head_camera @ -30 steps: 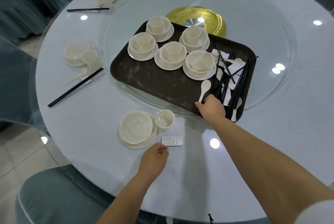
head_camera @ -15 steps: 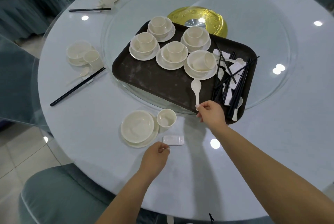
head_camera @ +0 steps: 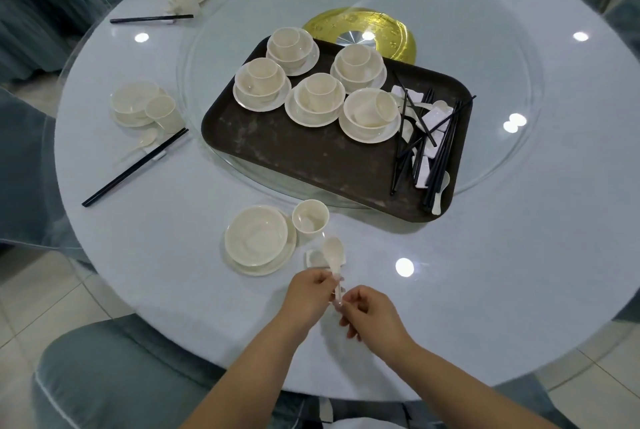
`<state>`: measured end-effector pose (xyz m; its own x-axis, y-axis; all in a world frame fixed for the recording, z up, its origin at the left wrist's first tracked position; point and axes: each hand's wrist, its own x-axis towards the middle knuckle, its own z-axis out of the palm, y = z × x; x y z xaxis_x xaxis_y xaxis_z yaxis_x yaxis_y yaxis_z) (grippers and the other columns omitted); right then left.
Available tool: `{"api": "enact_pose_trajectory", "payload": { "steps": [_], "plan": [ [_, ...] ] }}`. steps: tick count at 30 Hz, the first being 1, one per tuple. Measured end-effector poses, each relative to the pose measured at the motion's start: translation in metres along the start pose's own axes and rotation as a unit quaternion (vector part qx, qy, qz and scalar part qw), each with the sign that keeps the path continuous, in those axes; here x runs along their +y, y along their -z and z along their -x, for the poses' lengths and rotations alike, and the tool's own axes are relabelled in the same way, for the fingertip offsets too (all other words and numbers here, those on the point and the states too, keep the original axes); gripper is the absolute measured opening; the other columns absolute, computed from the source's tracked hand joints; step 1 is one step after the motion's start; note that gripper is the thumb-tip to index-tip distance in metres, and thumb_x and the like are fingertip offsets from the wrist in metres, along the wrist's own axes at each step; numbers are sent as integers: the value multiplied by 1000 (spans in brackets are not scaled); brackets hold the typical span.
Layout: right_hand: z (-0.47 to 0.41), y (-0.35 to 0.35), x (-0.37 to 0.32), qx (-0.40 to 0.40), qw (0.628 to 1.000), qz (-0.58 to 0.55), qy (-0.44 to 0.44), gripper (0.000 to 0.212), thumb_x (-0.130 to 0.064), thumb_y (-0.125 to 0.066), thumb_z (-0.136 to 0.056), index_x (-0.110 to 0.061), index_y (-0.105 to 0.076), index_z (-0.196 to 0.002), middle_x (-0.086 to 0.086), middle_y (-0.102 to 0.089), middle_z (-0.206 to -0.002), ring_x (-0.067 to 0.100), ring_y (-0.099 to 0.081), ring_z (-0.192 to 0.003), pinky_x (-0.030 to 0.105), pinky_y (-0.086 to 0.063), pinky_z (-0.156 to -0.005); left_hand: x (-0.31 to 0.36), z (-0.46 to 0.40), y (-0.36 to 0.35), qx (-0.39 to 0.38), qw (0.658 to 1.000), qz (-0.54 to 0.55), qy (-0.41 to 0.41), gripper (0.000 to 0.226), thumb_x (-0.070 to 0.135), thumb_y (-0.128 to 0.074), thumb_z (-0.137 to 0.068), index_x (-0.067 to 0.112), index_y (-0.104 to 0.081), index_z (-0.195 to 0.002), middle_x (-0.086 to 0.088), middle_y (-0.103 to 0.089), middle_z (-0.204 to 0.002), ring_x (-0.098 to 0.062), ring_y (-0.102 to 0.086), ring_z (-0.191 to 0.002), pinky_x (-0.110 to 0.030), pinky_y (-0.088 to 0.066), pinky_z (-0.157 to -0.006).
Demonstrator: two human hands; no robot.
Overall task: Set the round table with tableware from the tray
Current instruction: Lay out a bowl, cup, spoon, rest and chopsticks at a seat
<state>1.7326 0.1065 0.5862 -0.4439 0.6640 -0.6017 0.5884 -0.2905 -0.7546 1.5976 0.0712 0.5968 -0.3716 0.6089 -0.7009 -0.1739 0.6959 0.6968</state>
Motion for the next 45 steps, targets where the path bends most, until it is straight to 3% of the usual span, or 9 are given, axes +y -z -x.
{"api": "enact_pose_trajectory", "payload": {
  "steps": [4, 7, 11, 15, 21, 25, 36, 40, 45],
  "plan": [
    [-16, 3, -7, -30, 999, 43, 9, 28, -39, -61, -92, -15, -66, -77, 0, -69, -66, 9, -61, -50, 26, -55, -55, -6, 1, 7, 47, 998, 0, 28, 21, 20, -57, -95, 10, -73, -88, -8, -72, -80, -21, -66, -75, -36, -55, -80],
    [-41, 10, -11, 50, 990, 121, 54, 12, -37, -63, -90, -25, -62, -92, -1, -64, -66, 12, -61, -57, 32, -54, -59, -10, 1, 15, 64, 996, 24, 53, 22, 21, -58, -95, 5, -72, -89, -6, -69, -72, -18, -60, -63, -32, -51, -67],
    [-74, 15, -19, 56, 965, 238, 92, 42, -34, -64, -90, -32, -50, -130, -10, -57, -77, 9, -55, -71, 24, -42, -62, -17, 3, 23, 76, 995, 35, 55, 18, 22, -62, -93, 13, -74, -83, -4, -74, -73, -14, -63, -64, -26, -52, -65],
    [-90, 13, -18, 30, 946, 310, 96, 33, -30, -63, -88, -27, -56, -120, -4, -56, -88, 16, -55, -79, 29, -43, -64, -21, 3, 26, 86, 994, 44, 53, 16, 22, -67, -90, 15, -74, -77, 0, -74, -69, -10, -68, -65, -22, -53, -62],
    [-87, 5, -5, 34, 947, 301, 109, 29, -27, -64, -88, -28, -57, -116, -3, -57, -89, 15, -54, -77, 28, -44, -68, -21, 2, 28, 92, 993, 52, 53, 17, 22, -67, -90, 15, -72, -75, -2, -74, -72, -14, -68, -69, -17, -50, -55],
    [-84, 3, 0, 32, 945, 303, 122, 30, -28, -63, -89, -30, -58, -118, -4, -59, -93, 14, -54, -79, 25, -41, -69, -23, -1, 26, 91, 993, 33, 61, 21, 24, -67, -90, 12, -74, -74, -6, -75, -76, -20, -67, -74, -25, -51, -67],
    [-77, -2, 3, 48, 946, 294, 128, 34, -23, -61, -89, -29, -59, -122, -2, -57, -92, 17, -55, -83, 31, -48, -75, -25, -9, 19, 87, 992, 22, 92, 26, 25, -63, -92, 7, -74, -78, -4, -74, -74, -23, -66, -72, -36, -55, -73],
    [-77, -1, 3, 46, 945, 294, 135, 33, -24, -62, -89, -28, -58, -122, -4, -56, -89, 14, -52, -80, 30, -46, -74, -27, -10, 18, 84, 993, 10, 86, 26, 25, -63, -92, 11, -74, -74, -1, -74, -72, -20, -65, -69, -33, -54, -70],
    [-77, -1, 2, 44, 945, 296, 133, 34, -25, -62, -90, -28, -58, -123, -4, -57, -90, 13, -52, -79, 30, -48, -76, -29, -10, 18, 89, 992, 13, 87, 25, 22, -61, -93, 11, -73, -74, -3, -74, -75, -24, -68, -77, -38, -56, -80]
  ]
}}
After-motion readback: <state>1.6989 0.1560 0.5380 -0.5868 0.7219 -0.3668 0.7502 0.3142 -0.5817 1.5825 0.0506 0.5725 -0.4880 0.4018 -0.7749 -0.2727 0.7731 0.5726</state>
